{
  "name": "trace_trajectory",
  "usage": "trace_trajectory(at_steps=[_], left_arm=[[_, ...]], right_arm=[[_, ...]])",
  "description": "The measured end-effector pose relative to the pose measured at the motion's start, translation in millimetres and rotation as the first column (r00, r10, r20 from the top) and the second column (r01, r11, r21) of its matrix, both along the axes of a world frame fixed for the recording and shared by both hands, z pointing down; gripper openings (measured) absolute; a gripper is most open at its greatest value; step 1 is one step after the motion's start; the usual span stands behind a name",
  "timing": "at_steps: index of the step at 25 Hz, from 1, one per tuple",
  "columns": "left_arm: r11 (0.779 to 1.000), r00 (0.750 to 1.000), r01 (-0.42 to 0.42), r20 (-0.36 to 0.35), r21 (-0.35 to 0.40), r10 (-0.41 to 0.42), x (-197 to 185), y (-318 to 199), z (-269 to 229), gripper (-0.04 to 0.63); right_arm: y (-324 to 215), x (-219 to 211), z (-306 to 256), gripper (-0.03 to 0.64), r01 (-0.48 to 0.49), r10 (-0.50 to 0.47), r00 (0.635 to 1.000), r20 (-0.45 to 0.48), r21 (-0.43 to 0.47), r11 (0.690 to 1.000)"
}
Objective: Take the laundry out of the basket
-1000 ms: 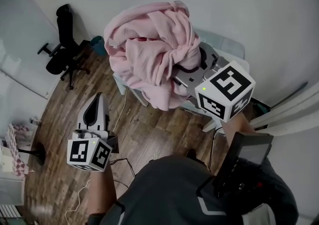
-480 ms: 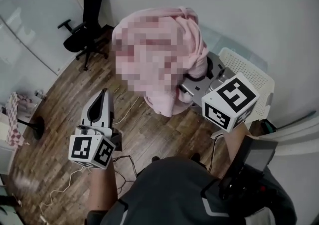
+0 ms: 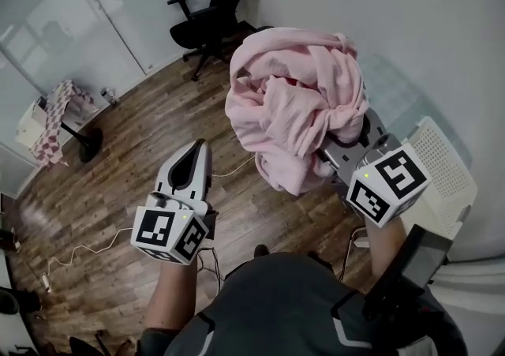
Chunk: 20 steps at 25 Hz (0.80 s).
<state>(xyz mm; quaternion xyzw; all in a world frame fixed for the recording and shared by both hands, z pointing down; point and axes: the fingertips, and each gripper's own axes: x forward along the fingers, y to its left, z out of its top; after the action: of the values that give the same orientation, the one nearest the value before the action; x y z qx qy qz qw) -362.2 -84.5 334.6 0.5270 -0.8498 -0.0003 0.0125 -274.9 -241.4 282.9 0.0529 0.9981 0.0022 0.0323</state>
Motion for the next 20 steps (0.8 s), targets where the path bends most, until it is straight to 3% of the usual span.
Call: trace_trajectory(at_steps=[6,9,13,20], left_arm=[[0.997,0.997,0.077,-0.018,0.005,-0.077,-39,52,13,0.009],[0.993,0.993,0.116,-0.026,-0.004,-0.116,-47,40,21,0.009],[0.991,0.990,0.134,-0.032,-0.011,-0.134,-35,14,27,0.009],[0.993,0.990,0.120,-0.071,-0.010,-0.121,-20,44,8,0.009]], right_arm=[[53,-52,17,0.239,0.051,-0.051,0.998,-0.025,0.025,0.998],[45,-64,27,0.239,0.081,-0.080,0.996,-0.027,0.039,0.996],[23,-58,43,0.239,0.108,-0.107,0.993,-0.051,0.025,0.994],[59,-40,23,0.239,0.070,-0.067,0.993,-0.094,0.023,0.997]])
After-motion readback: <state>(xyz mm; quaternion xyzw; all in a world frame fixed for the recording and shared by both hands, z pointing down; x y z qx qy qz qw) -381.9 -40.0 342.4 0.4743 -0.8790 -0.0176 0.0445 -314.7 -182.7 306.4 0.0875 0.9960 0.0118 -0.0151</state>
